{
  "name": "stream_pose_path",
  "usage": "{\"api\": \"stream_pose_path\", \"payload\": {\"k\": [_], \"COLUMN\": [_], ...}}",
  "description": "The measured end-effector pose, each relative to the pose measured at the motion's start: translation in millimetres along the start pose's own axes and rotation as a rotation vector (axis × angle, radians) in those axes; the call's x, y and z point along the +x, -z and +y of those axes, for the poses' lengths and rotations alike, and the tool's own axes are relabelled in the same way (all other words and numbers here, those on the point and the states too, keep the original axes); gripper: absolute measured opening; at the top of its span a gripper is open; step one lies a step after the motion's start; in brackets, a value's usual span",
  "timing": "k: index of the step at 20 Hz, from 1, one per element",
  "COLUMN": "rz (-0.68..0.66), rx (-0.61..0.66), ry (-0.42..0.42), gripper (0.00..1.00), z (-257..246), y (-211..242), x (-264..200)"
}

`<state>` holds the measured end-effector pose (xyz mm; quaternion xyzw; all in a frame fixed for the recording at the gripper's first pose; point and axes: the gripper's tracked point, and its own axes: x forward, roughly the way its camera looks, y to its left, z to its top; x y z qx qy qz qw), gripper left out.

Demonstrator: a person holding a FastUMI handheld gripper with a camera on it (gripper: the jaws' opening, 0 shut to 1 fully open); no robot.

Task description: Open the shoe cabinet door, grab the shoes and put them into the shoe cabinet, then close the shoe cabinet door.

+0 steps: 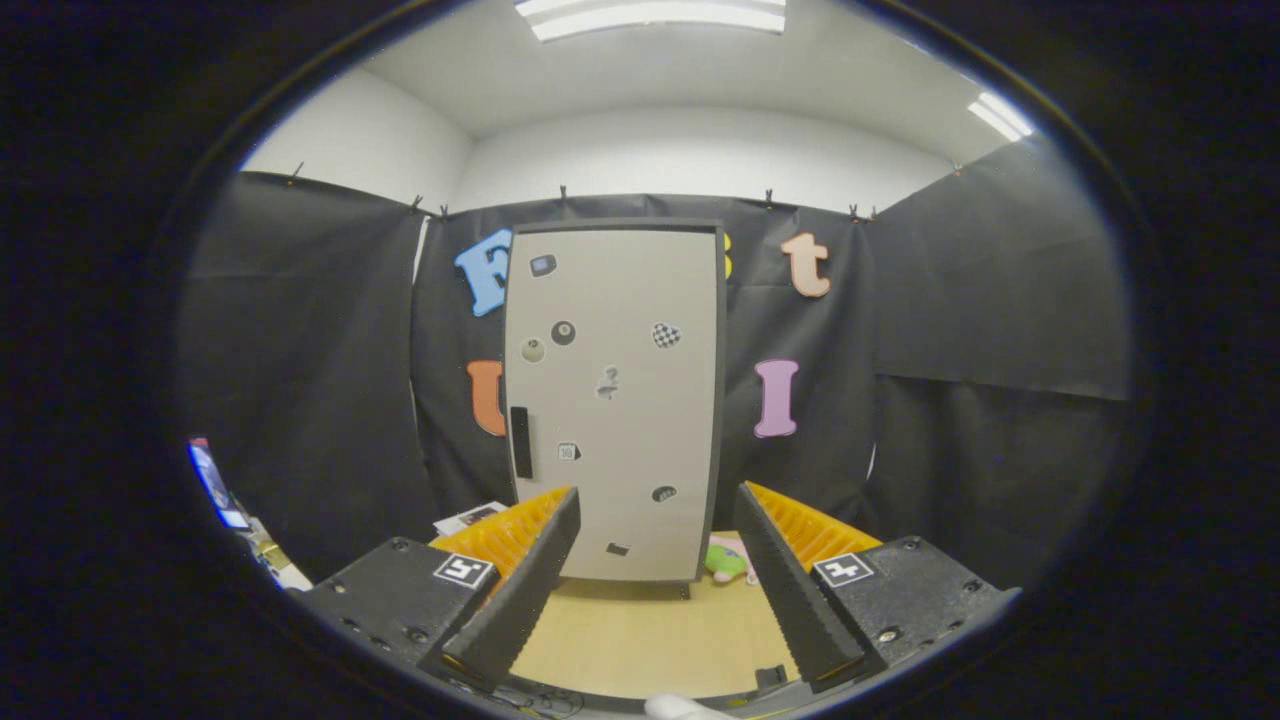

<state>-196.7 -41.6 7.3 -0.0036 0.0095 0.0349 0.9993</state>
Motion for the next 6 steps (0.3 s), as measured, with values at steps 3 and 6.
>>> {"api": "stream_pose_path", "payload": {"k": [3,6], "rz": [-0.014,-0.013], "rx": [0.004,0.009], "ry": [0.010,0.008], "gripper": [1.00,1.00], "z": [-2.8,-2.7], "y": [-3.1,-2.7], "x": [-0.1,-1.8]}}
